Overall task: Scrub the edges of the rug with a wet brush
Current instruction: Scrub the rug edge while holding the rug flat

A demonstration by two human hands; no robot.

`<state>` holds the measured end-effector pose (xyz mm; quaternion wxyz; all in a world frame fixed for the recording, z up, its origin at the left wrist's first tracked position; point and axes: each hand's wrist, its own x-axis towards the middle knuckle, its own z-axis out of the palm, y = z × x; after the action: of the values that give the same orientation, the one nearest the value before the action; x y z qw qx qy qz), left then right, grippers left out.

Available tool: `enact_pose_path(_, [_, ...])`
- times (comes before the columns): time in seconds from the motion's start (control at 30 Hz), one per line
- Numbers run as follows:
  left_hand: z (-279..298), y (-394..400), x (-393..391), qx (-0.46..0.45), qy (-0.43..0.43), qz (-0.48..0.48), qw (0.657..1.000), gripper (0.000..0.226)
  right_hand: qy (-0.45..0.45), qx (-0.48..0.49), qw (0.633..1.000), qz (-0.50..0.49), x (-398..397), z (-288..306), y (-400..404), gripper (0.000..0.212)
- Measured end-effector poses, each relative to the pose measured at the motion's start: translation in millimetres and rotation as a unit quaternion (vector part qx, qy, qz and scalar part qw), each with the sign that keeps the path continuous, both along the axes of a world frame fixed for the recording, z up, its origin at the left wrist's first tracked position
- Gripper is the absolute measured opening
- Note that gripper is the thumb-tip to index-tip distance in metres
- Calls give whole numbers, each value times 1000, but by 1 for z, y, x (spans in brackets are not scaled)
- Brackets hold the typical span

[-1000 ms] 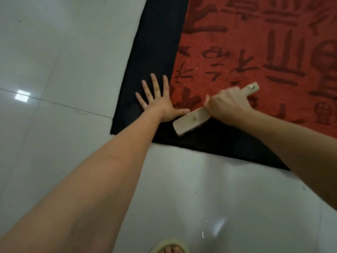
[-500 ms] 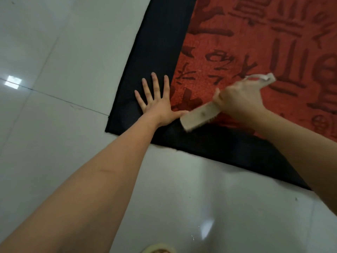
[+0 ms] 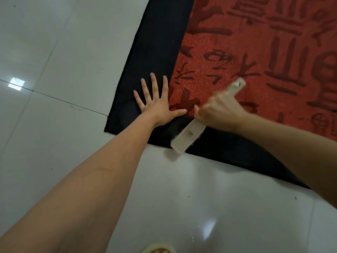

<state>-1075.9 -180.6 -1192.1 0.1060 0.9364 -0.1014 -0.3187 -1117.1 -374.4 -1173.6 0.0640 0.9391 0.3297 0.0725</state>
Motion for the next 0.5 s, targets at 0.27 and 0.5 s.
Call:
enact_pose_path(0.27, [-1, 1, -1, -2, -6, 2, 1000, 115, 32, 26, 999, 27, -7, -3, 14, 41])
enact_pose_path(0.5, [-6, 60, -27, -45, -124, 28, 991, 66, 39, 72, 997, 7, -24, -13, 34, 46])
